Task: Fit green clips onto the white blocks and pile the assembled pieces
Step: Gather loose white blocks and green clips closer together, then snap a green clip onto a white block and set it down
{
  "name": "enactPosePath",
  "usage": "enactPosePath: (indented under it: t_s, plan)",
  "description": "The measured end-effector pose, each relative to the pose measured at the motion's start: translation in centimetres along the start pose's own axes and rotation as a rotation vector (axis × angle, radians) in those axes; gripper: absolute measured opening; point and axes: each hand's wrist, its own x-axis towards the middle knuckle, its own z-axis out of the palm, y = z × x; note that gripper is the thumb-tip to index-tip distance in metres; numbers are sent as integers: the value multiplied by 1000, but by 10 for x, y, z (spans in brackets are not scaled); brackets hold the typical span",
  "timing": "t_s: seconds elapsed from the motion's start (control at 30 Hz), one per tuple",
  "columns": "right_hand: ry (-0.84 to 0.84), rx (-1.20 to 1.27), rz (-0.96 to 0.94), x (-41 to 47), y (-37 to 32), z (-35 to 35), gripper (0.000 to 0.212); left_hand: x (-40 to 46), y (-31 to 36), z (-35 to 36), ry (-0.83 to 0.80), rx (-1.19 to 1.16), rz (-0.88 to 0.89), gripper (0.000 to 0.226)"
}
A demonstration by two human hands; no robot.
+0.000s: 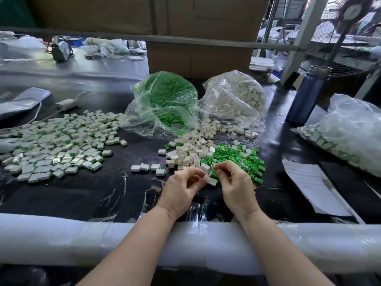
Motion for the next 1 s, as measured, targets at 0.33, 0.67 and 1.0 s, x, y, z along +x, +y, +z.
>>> enactPosePath:
  t_s: [0.33, 0.67, 1.0]
  plan:
    - [-120, 160, 57, -1, -2, 0, 12, 2, -3, -2, -23, -67, -66, 8]
    - [-168, 235, 117, 0, 0, 0, 14, 3, -4, -2, -2, -70, -63, 12]
    - [-228, 242, 144, 1, 0, -2, 22, 1, -1, -3, -46, -48, -71, 12]
